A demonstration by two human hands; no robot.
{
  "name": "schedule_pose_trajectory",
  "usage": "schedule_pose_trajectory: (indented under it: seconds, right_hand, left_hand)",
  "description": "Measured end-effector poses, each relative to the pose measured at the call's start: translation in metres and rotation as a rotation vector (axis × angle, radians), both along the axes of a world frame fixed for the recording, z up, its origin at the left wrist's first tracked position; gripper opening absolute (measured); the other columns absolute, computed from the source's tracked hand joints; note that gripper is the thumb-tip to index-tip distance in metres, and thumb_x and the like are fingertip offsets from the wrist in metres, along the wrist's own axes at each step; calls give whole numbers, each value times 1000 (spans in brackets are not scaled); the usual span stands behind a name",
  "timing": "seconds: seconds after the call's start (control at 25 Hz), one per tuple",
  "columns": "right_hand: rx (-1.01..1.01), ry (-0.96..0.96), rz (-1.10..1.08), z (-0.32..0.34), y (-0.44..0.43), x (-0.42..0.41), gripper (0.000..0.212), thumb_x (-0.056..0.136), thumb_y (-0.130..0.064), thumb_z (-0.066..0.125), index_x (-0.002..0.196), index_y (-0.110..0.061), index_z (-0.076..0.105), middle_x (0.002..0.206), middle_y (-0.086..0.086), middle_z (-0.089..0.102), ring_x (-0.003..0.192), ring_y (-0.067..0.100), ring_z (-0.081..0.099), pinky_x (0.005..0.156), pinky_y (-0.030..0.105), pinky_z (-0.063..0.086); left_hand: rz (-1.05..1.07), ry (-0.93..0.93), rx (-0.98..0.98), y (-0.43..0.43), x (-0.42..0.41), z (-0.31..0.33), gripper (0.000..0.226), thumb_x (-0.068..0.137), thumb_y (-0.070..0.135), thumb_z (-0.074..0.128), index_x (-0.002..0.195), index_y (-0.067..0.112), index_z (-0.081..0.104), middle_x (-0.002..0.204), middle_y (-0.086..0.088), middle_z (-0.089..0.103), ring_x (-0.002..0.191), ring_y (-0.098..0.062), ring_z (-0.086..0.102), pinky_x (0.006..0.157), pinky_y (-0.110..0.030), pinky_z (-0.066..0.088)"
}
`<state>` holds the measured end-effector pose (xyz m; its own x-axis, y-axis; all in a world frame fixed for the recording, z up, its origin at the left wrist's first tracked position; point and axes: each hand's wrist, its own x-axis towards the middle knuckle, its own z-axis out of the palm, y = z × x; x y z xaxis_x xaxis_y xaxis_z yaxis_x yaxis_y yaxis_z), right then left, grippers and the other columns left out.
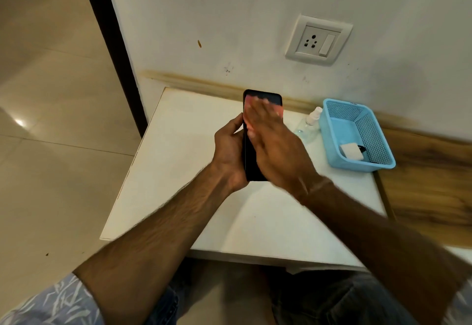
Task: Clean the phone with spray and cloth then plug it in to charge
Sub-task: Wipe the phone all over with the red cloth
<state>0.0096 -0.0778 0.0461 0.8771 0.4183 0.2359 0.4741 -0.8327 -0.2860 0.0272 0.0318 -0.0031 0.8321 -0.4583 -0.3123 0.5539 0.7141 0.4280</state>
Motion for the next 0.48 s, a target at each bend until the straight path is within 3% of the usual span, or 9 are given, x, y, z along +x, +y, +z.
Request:
schedule_pose_trajectory:
  seconds: [0.16,0.24,0.36,0.48]
  right_hand:
    - [-11,-24,-34,5,7,29,49,104,-18,30,151,-13,18,160,1,11,147,15,3,119,35,13]
    - [23,-33,7,-6,3,2,48,103,-14,34,150,-11,22,159,3,14,147,16,5,119,38,16]
    - [-27,-62,96,-34,-12,-67,48,101,-14,38,148,-7,28,157,5,23,147,19,12,115,44,27]
    - [-137,-75,134,-46,-39,-99,52,97,-13,42,147,-8,30,157,5,24,146,21,17,111,46,33]
  left_hand:
    - [-15,28,37,-3,-4,-1,54,93,55,47,113,16,78,126,-12,70,115,-33,68,102,-52,49]
    - [-18,18,17,-1,-4,0,59,93,54,46,122,11,73,130,-14,68,113,-33,68,104,-48,48]
    - [-18,0,-59,1,-4,2,70,96,53,38,141,2,54,134,-21,57,111,-39,57,113,-56,34]
    - [-22,5,-67,1,-4,3,72,97,56,34,143,3,51,133,-23,57,110,-39,56,111,-59,36]
